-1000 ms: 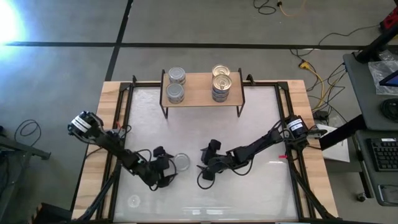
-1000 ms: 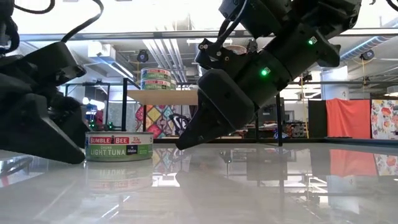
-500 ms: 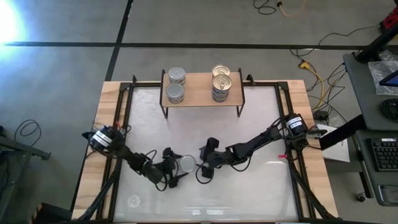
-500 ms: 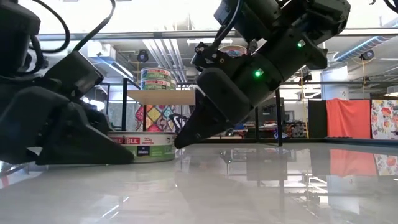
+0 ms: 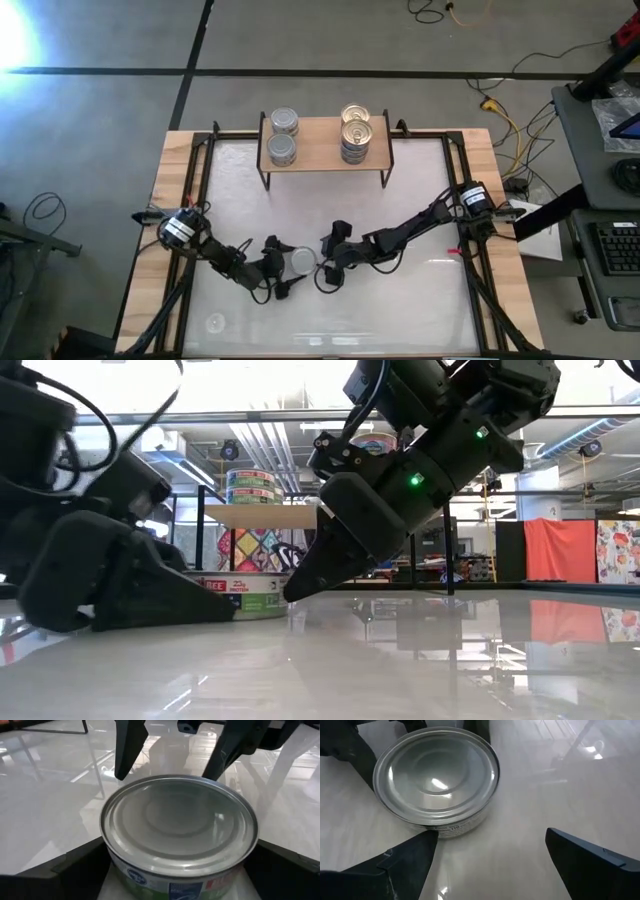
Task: Stack canned seafood by type on shelf
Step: Stack the green tuna can on top of the green tuna can on the shelf
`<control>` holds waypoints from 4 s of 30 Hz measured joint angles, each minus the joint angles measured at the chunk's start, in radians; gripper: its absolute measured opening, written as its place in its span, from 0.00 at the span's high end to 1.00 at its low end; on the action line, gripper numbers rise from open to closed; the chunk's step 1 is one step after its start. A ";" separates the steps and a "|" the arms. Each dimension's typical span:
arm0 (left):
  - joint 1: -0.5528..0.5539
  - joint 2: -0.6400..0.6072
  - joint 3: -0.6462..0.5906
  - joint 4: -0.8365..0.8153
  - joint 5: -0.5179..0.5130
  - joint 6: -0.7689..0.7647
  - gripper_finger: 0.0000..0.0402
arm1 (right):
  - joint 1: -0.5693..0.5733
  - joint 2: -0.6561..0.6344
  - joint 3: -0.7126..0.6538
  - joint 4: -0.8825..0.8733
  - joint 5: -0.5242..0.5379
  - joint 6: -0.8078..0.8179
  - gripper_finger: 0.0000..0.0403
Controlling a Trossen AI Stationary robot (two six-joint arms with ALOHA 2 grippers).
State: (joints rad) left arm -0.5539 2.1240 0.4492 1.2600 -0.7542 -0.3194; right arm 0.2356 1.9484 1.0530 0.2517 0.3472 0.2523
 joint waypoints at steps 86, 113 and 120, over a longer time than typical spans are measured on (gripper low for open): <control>0.708 -0.983 0.341 -1.299 -0.010 0.025 0.03 | -0.553 -0.075 0.881 -0.549 -0.543 -0.266 0.65; 0.807 -0.926 0.339 -1.291 0.087 0.016 0.01 | -0.583 0.145 1.007 -0.602 -0.563 -0.357 0.82; 0.807 -0.931 0.339 -1.312 0.086 0.023 0.01 | -0.583 0.154 1.008 -0.611 -0.560 -0.369 0.82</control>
State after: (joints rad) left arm 0.2535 1.1926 0.7883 -0.0515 -0.6679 -0.2969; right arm -0.3477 2.1025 2.0613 -0.3594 -0.2125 -0.1171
